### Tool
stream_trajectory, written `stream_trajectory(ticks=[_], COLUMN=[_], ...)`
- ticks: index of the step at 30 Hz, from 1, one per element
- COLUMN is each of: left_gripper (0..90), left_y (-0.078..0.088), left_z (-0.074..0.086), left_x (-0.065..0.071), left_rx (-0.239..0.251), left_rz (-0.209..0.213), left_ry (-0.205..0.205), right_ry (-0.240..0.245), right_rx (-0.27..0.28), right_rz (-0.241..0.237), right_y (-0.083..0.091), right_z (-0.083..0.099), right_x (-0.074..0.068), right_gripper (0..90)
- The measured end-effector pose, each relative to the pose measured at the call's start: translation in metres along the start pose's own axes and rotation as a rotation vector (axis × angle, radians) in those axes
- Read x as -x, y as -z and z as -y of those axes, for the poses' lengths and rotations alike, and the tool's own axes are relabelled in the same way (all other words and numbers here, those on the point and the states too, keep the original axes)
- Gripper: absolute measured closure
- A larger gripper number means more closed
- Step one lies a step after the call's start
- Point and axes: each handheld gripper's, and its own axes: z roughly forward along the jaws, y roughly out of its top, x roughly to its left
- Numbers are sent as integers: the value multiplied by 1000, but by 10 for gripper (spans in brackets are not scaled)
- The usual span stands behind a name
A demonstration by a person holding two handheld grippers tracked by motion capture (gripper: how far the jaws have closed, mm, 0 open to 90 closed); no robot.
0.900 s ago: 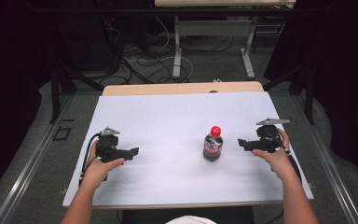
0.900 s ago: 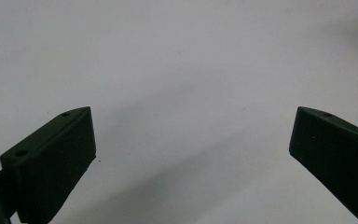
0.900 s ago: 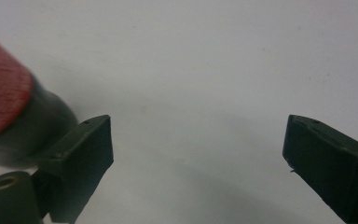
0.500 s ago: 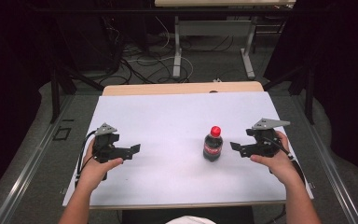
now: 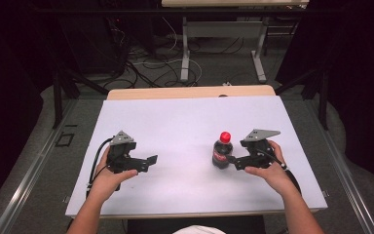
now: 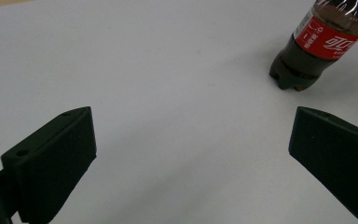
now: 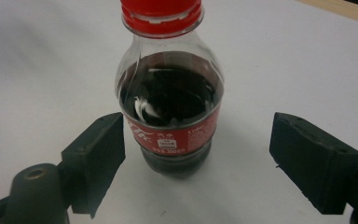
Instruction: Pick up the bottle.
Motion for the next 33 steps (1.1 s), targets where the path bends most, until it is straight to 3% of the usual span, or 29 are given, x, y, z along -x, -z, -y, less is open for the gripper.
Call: stream_trajectory(ticks=[4, 10, 24, 25, 33], left_gripper=[12, 24, 33, 33, 34], left_y=[-4, -5, -7, -7, -9], left_z=[1, 3, 5, 5, 6], left_x=[1, 1, 1, 1, 1], left_rx=[-13, -21, -33, -35, -37], left_rz=[-3, -10, -6, -3, -4], left_ry=[-11, -17, -18, -18, -16], right_ry=[-21, -33, -30, -25, -5], right_rx=[-13, 22, 7, -16, 16], right_rz=[-16, -18, -30, -37, -12], right_y=[-5, -16, -34, -33, -36], right_z=[1, 3, 5, 5, 5], right_x=[-1, -3, -6, -6, -9], right_gripper=[178, 192, 259, 268, 275])
